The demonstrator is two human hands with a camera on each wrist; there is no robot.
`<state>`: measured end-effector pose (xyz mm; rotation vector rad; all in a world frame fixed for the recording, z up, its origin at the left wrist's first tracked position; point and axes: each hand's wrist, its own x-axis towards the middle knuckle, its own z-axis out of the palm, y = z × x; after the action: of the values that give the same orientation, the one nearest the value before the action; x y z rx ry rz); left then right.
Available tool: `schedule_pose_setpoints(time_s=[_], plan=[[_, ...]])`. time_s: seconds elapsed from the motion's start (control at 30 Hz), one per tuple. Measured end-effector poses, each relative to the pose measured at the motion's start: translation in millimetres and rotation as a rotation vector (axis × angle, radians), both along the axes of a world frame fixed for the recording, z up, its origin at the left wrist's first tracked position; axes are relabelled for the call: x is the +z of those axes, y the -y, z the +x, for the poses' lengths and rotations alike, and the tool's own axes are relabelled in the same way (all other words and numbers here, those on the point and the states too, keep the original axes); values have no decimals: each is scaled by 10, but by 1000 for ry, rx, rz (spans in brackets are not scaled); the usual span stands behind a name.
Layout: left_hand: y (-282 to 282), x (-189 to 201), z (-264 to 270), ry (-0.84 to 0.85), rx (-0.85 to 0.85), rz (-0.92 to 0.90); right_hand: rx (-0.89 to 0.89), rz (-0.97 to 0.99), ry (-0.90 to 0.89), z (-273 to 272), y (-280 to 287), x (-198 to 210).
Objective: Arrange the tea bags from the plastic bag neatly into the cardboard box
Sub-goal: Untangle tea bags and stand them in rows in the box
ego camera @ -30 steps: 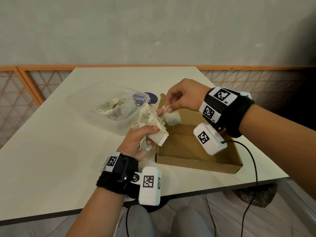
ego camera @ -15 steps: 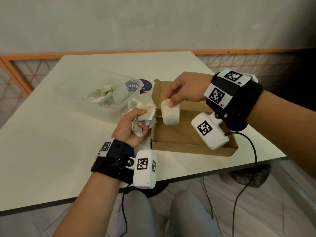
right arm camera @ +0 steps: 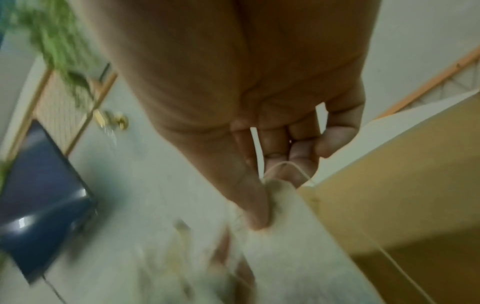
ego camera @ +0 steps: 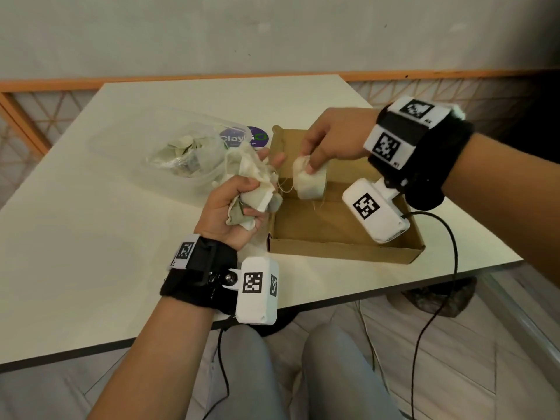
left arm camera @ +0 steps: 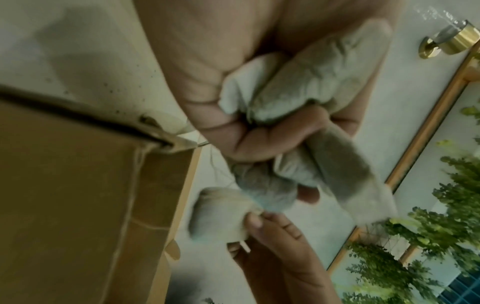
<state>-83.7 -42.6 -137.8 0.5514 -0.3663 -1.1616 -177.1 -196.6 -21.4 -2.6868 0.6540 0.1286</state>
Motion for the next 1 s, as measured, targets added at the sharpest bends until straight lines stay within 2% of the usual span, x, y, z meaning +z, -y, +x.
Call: schedule_pose_setpoints(time_s=[0.1, 0.2, 0.3, 0.53, 0.63, 0.73, 0.87, 1.0], plan=[[20, 18, -54, 117, -92, 141, -54, 138, 131, -55, 46, 237], [-12, 73, -109, 147, -200, 153, -115, 157, 226, -101, 123, 428], [-20, 58, -94, 154, -194, 146, -146, 190, 263, -141, 185, 509], [-62, 20, 56, -83, 33, -120, -100, 287, 142, -192, 104, 418], [-31, -17, 79, -104, 125, -66, -52, 247, 57, -126, 60, 296], [-4, -29, 67, -120, 136, -3, -6, 166, 27, -31, 10, 189], [2, -22, 65, -137, 198, 71, 44, 252, -44, 15, -36, 101], [6, 3, 53, -140, 237, 112, 26, 221, -126, 87, -57, -161]])
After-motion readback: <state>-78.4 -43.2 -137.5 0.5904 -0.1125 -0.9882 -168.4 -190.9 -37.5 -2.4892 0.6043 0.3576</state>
